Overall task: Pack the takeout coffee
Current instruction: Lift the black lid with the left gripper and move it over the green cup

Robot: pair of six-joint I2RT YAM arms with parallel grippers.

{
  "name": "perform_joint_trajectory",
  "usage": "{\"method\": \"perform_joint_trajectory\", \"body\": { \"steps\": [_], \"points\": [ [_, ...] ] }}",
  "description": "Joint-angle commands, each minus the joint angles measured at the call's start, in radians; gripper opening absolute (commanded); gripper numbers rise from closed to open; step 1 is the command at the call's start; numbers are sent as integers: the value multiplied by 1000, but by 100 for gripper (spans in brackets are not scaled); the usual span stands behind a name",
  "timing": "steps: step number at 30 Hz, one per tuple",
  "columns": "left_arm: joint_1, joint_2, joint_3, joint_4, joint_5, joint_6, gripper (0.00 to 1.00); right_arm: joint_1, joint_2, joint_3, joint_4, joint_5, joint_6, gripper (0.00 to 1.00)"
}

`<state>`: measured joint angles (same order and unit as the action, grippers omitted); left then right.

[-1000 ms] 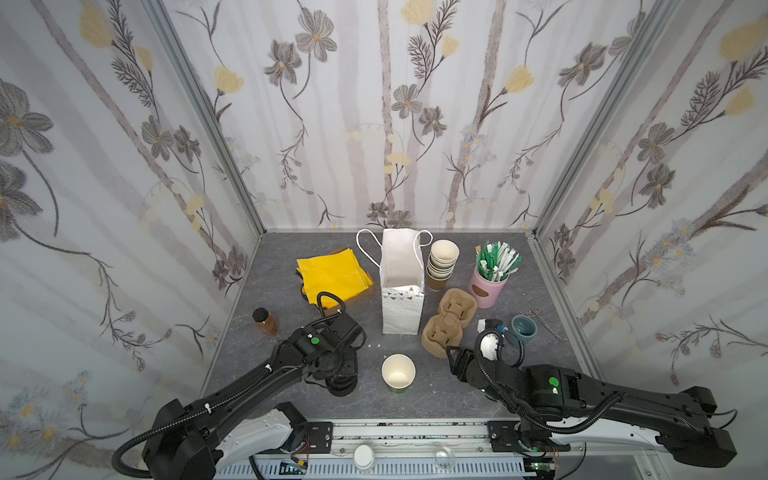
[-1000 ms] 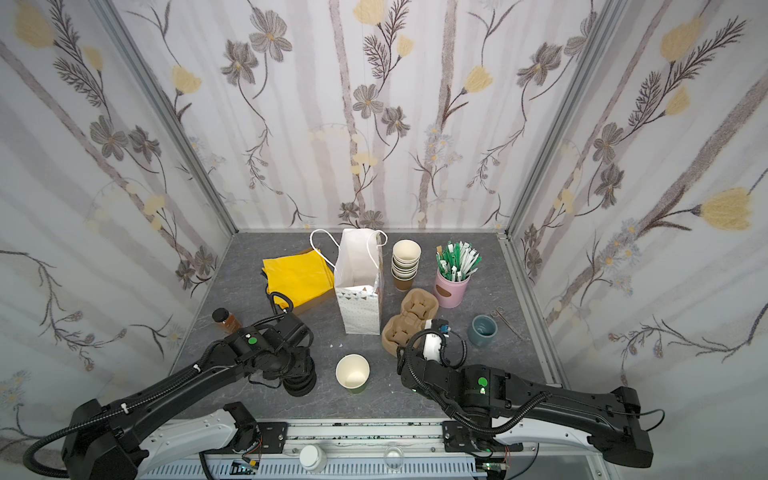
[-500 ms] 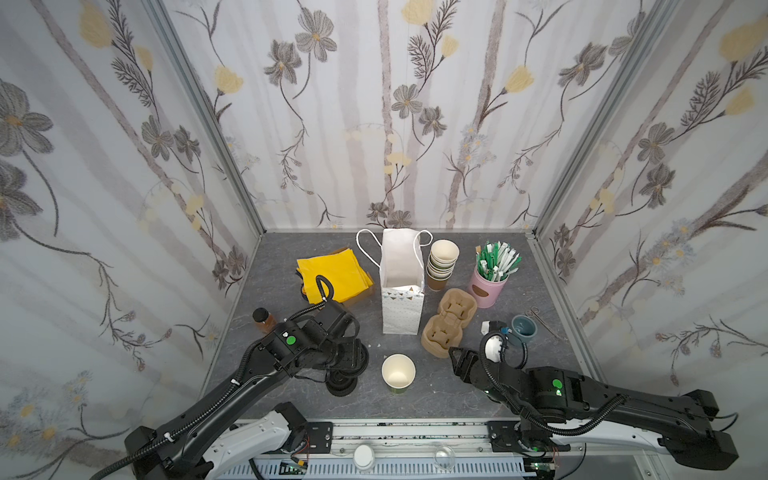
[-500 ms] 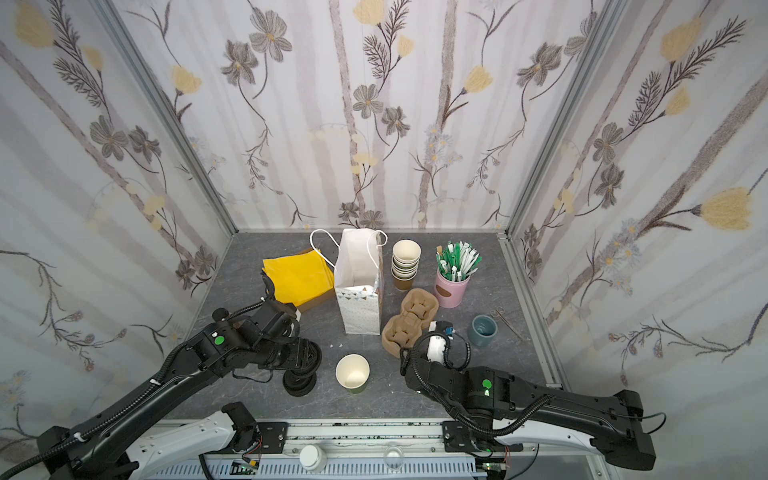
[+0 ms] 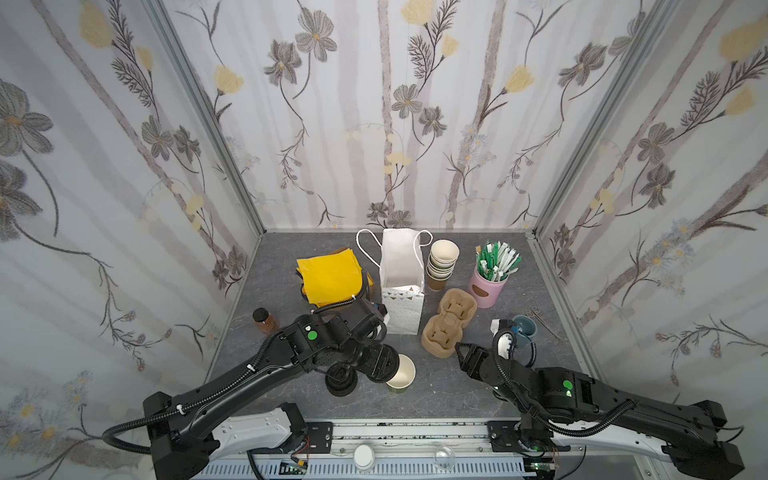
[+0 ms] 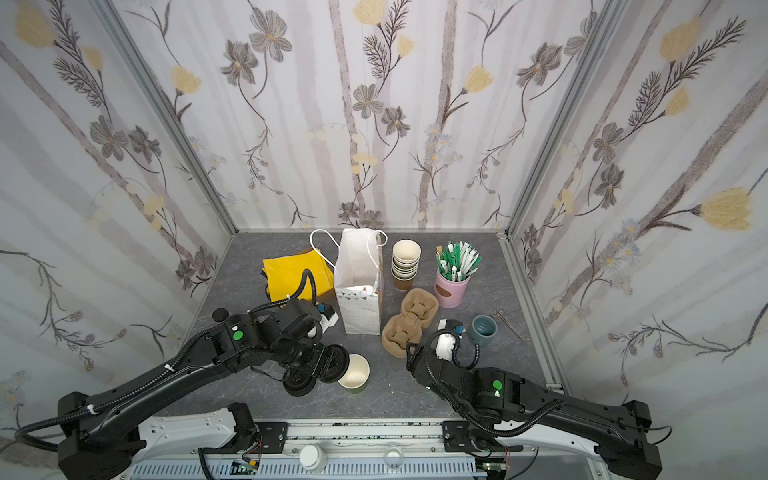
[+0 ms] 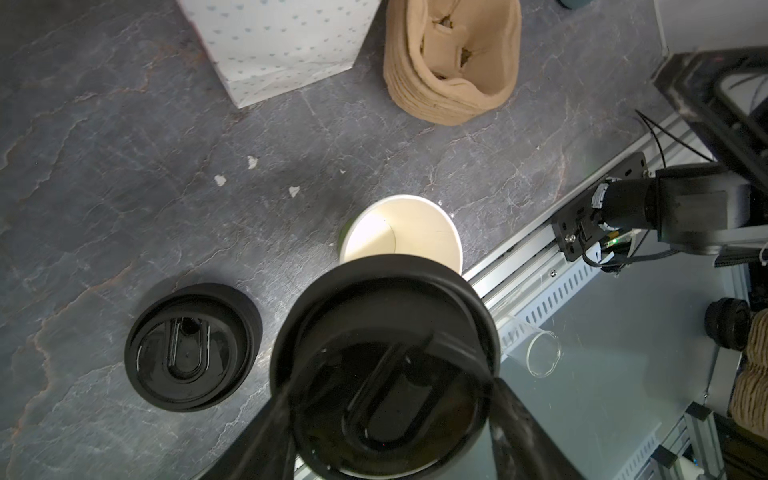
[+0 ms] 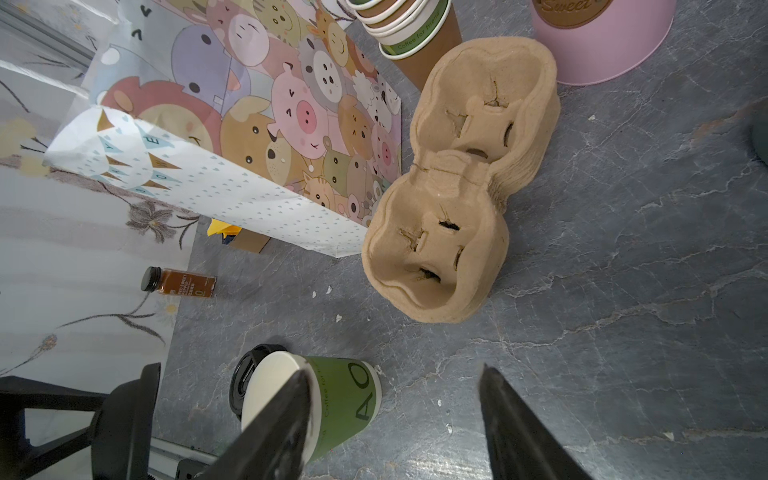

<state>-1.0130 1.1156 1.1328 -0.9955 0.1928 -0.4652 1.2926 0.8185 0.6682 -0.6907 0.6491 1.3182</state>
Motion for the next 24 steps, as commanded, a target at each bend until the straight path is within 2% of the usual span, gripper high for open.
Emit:
{"method": "perform_joint_trajectory", "body": {
  "steps": [1,8,24],
  "points": [
    [-54,27,22,28,-92,60,59,-9,-27,-11,-35,5,28,65],
    [-117,109,27,34,-161,166,59,-17,-71,-28,-47,-15,23,66],
    [-130,252,45,69,-130,325,60,-18,-71,-25,-52,-45,21,66]
  ]
}}
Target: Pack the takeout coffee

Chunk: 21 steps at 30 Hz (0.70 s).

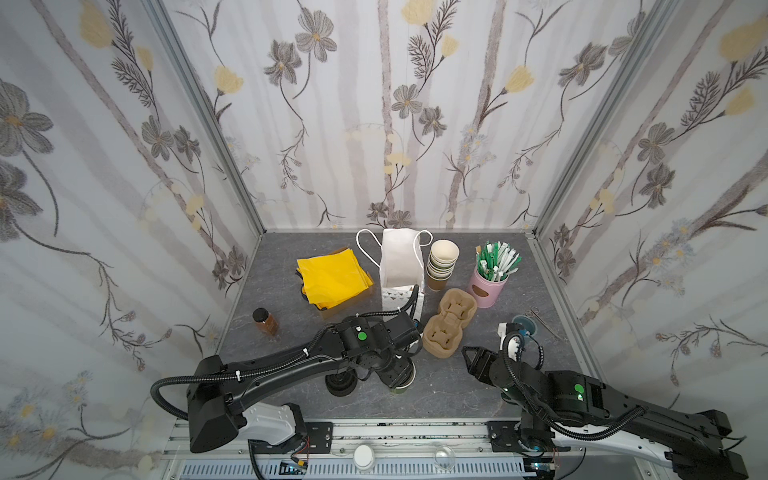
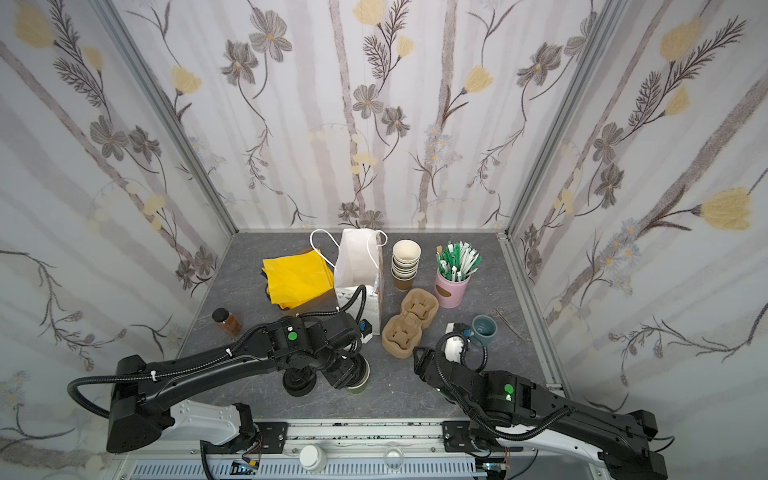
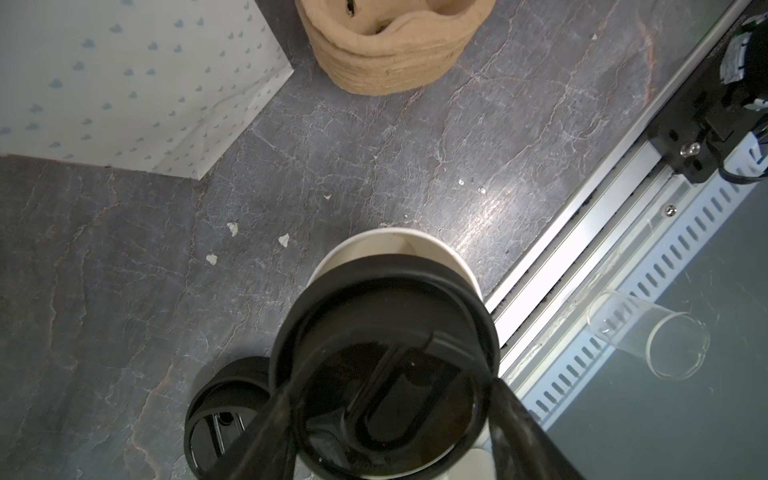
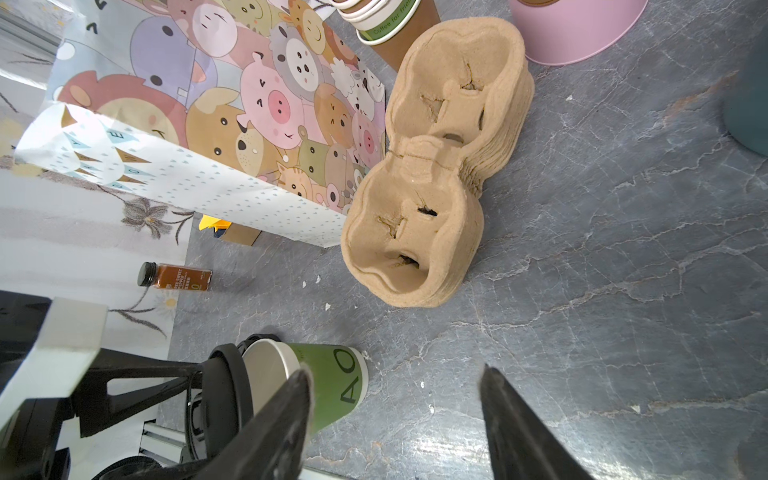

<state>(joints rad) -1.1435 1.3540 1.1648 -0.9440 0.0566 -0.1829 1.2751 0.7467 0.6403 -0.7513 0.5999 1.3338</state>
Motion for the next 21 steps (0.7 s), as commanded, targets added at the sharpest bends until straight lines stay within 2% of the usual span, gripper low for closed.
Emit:
{"method": "perform_joint_trajectory", "body": {
  "steps": [1,14,21],
  "points": [
    [1,21,16,19,11,45,60,-1,0,3,8,4,5,66],
    [1,66,18,16,31,82,60,-1,-9,3,0,1,12,67],
    [1,73,13,7,-6,64,60,-1,-9,6,-5,2,14,67]
  ]
}}
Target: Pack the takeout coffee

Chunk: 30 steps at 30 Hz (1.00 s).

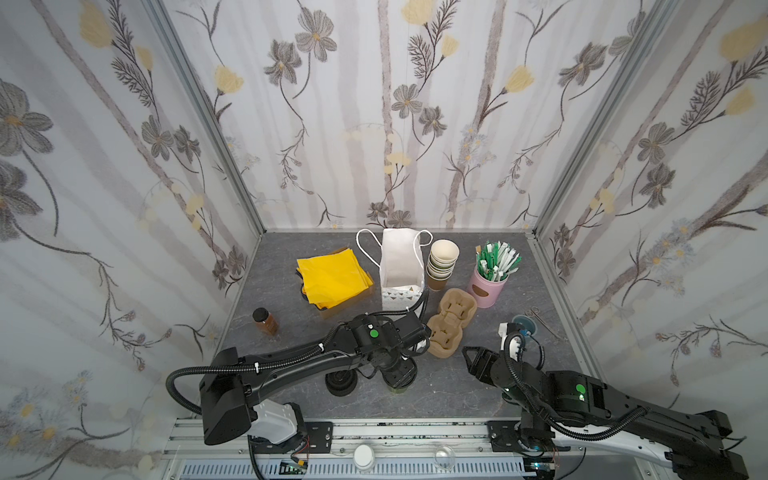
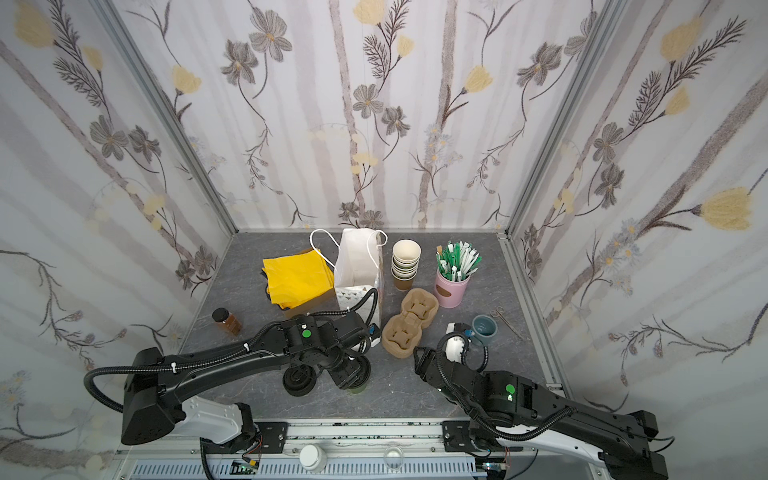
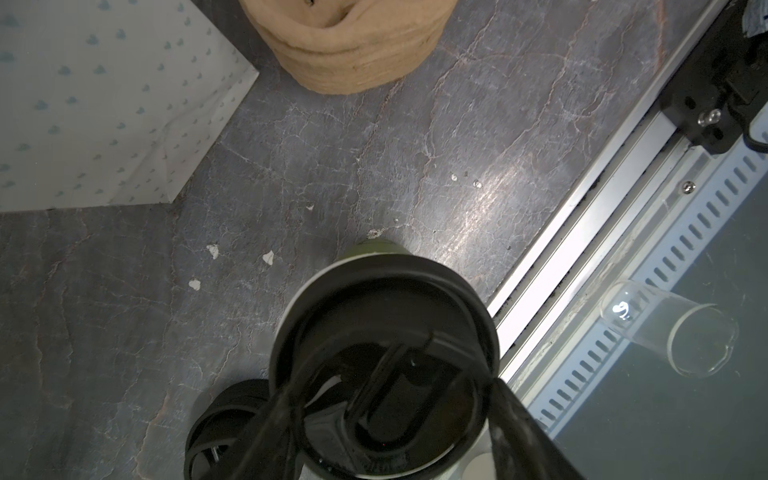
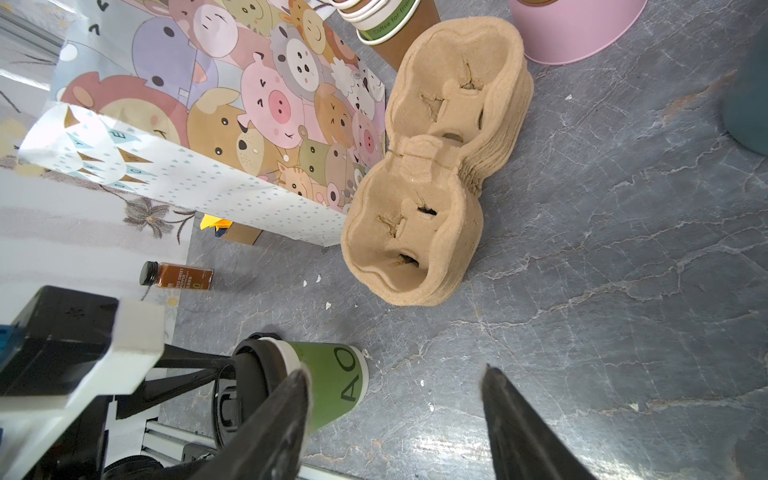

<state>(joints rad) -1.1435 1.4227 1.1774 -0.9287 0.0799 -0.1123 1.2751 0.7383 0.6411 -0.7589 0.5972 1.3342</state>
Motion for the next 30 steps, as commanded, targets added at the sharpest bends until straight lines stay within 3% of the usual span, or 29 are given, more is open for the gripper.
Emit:
{"method": "perform_joint_trajectory", "body": {
  "steps": [1,21,30],
  "points": [
    [1,6,1,-8,-35,-8,60,0,0,5,3,5,14,67],
    [1,75,2,-10,-15,-16,61,0,-6,-7,0,-3,25,68],
    [4,104,-26,-23,-28,-105,59,0,17,-46,87,-62,25,67]
  ]
}}
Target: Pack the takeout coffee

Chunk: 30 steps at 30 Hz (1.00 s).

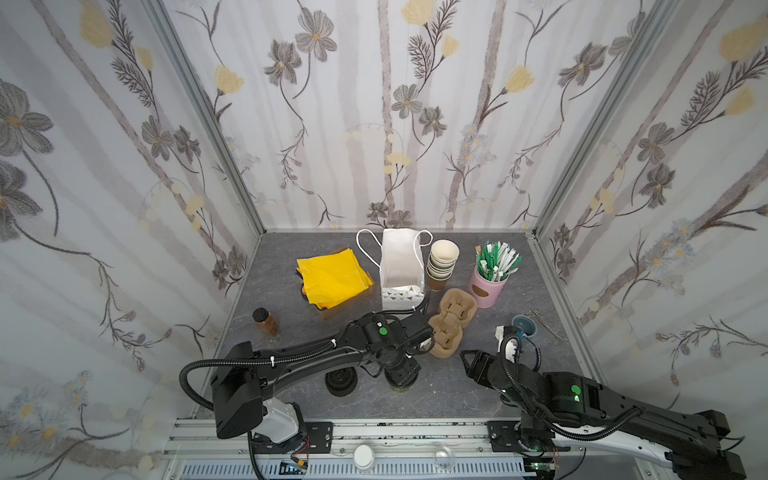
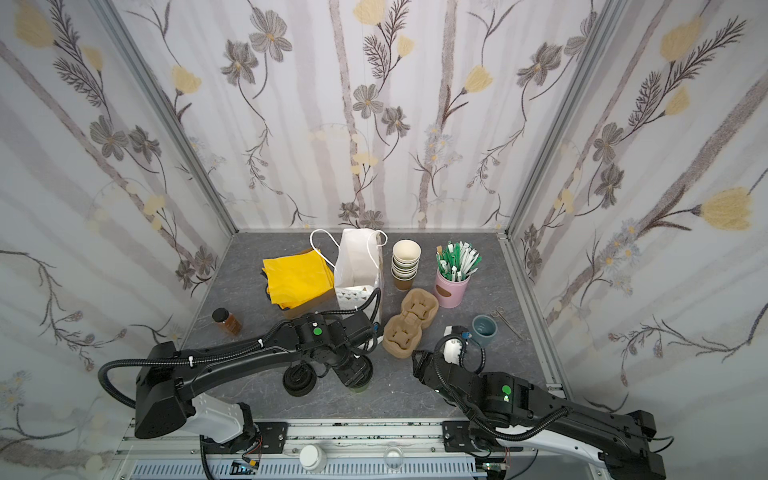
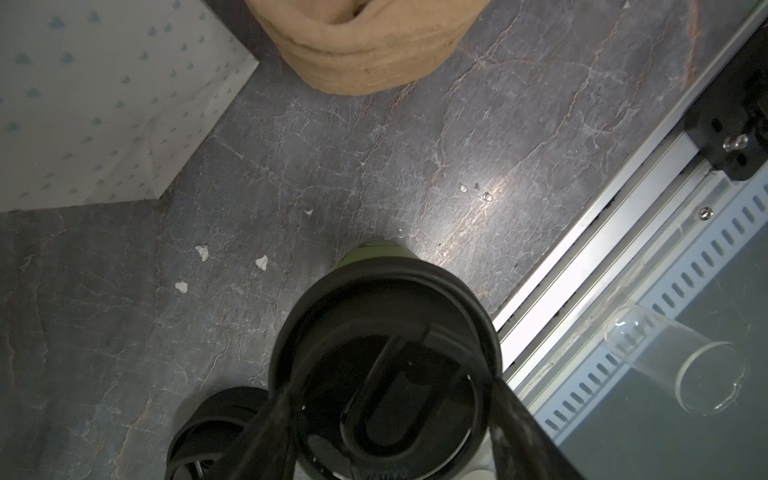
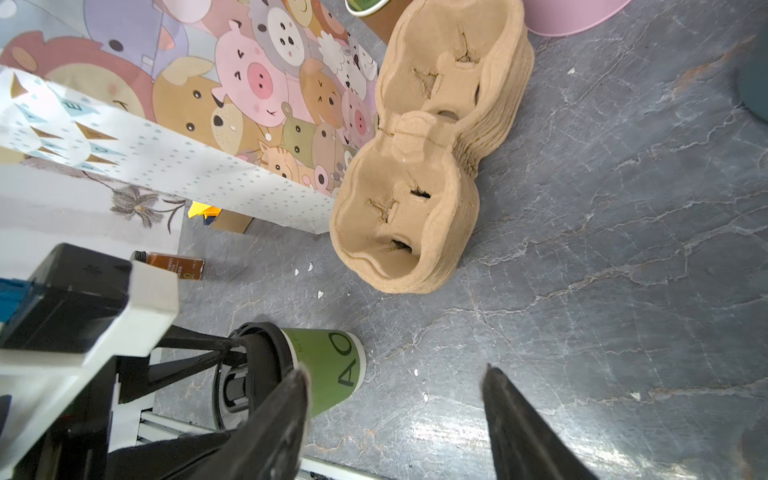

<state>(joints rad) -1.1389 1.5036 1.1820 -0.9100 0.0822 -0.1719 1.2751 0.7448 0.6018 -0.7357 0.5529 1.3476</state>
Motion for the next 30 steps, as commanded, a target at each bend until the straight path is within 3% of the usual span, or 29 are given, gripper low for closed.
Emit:
{"method": "perform_joint_trajectory", "body": {
  "steps": [1,10,16,23,30],
  "points": [
    [0,19,-34,-44,-38,-55,59,-1,17,-9,73,-23,10,67],
    [-2,11,-61,-43,-47,-126,58,-57,18,-82,236,-166,2,66],
    [-2,-18,-94,-41,-53,-141,59,-155,6,-219,523,-442,-12,67],
    [-1,-30,-125,-24,-43,-121,60,-214,23,-307,767,-612,-6,83],
    [-2,-55,-137,-20,-36,-129,60,-221,124,-331,907,-697,-2,77]
  ]
}}
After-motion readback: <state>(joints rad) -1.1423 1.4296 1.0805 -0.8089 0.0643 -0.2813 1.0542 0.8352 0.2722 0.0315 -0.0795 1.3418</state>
